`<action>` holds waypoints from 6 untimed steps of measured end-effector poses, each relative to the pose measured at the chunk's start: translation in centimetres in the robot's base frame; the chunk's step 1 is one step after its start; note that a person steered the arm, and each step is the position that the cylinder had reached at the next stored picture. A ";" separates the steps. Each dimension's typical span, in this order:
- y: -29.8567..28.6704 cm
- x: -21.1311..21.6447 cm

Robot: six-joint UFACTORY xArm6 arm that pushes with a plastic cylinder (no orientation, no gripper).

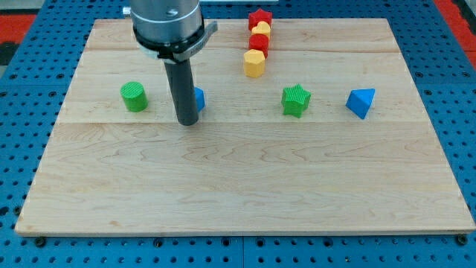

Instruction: Separate red star from yellow heart

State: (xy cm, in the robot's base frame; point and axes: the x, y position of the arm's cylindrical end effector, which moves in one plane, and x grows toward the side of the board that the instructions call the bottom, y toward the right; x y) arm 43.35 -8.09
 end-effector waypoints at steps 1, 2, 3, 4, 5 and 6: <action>0.0 3.1; 7.2 8.8; 16.9 10.4; 30.6 10.0; 42.3 5.7; 42.6 4.2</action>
State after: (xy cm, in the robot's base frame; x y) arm 47.55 34.53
